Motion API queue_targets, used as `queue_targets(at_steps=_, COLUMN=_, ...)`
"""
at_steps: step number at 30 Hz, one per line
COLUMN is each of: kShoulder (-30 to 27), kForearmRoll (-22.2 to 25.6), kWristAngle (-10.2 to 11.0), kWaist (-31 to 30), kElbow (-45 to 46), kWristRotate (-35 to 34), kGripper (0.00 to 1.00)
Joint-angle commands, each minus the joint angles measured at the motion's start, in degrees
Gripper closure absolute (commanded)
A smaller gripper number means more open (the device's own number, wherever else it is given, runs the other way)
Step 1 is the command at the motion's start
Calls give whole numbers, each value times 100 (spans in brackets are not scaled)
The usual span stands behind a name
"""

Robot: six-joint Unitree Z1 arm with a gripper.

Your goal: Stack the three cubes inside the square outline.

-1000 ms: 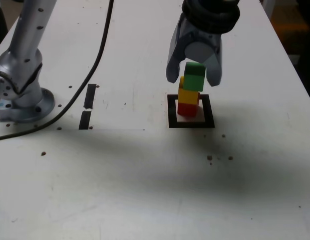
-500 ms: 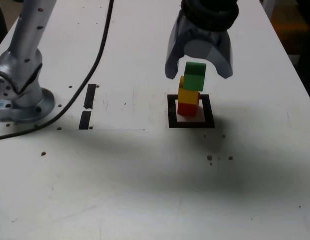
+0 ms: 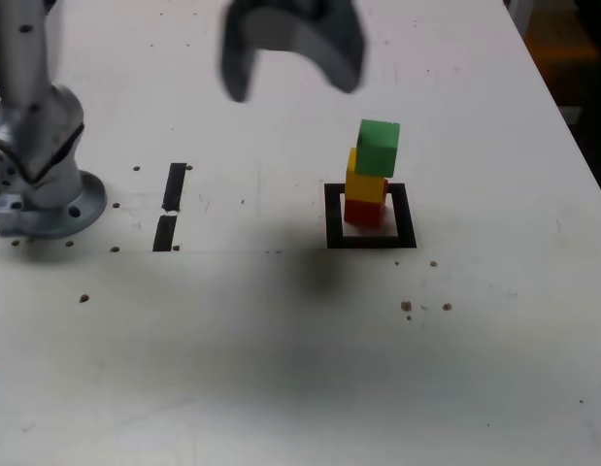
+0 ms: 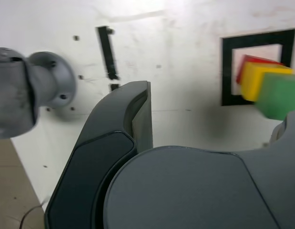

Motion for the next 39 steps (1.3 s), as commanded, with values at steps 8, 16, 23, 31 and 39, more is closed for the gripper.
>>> queue_targets(at_steps=8, kShoulder=-1160, kForearmRoll=-714, kWristAngle=145, kWaist=31, kElbow=2366, kWristRotate=-150, kGripper=0)
queue_targets(at_steps=16, kShoulder=-1408, kForearmRoll=-1793, kWristAngle=-67, kWaist=79, kElbow=3489, kWristRotate=-70, kGripper=0)
queue_targets(at_steps=23, kShoulder=-1627, kForearmRoll=-2321, kWristAngle=-395, kWaist=220, kElbow=4234, kWristRotate=55, kGripper=1)
queue_targets(at_steps=31, kShoulder=-905, kForearmRoll=-2534, kWristAngle=-840, kWaist=694, kElbow=4358, kWristRotate=1342, kGripper=0)
queue_targets(at_steps=39, kShoulder=-1058, kForearmRoll=-2899, kWristAngle=-880, kWaist=821, kElbow=4530, kWristRotate=1476, kGripper=0)
